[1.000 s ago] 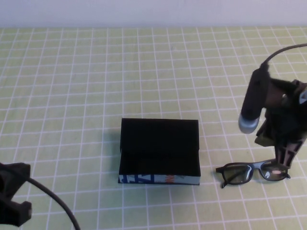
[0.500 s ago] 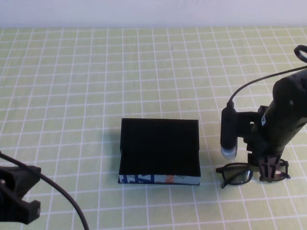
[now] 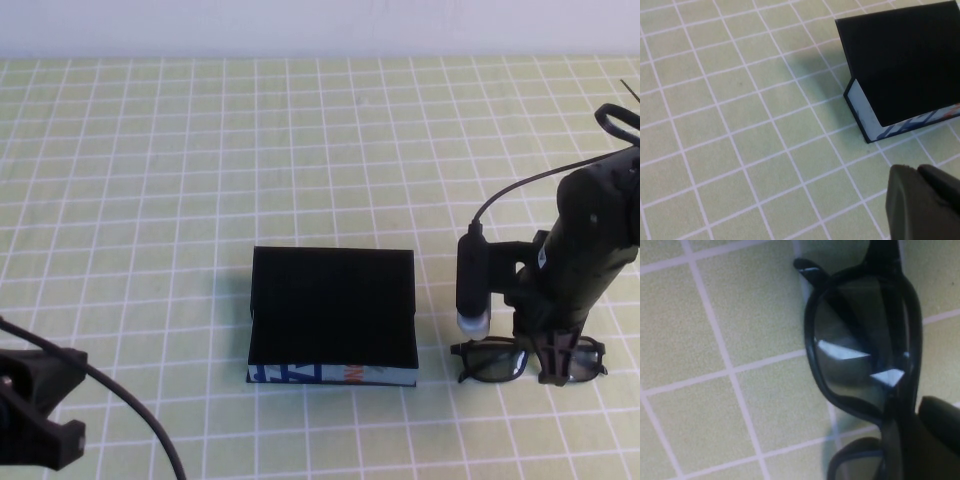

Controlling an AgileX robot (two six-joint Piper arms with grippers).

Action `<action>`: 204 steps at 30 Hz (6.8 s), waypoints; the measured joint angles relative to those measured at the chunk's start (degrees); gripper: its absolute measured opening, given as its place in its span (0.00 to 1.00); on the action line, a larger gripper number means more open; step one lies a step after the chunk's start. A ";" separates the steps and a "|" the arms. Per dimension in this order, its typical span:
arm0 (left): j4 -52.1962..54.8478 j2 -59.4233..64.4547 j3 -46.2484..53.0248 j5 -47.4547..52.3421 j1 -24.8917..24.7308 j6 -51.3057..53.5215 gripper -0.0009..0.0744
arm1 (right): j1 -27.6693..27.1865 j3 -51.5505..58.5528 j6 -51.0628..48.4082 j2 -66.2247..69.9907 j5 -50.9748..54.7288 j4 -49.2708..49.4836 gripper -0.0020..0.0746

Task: Return glasses to glasses case
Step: Pick up the glasses from the table, then place the glasses in the glasses case, then close the glasses case

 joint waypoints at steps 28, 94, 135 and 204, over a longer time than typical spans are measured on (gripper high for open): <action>-0.10 0.00 0.00 1.23 0.00 0.00 0.01 | 0.00 0.29 -0.91 -5.13 3.53 2.45 0.30; -0.12 0.27 0.00 -2.39 0.00 0.39 0.01 | 16.99 -30.77 3.40 14.70 11.71 12.32 0.12; -26.53 27.08 -0.13 -13.61 -22.29 38.32 0.01 | 5.72 -36.10 29.32 7.54 9.71 18.77 0.01; -30.97 53.99 -4.15 -42.21 -31.63 39.01 0.01 | -3.29 -44.18 20.88 29.09 14.99 39.20 0.00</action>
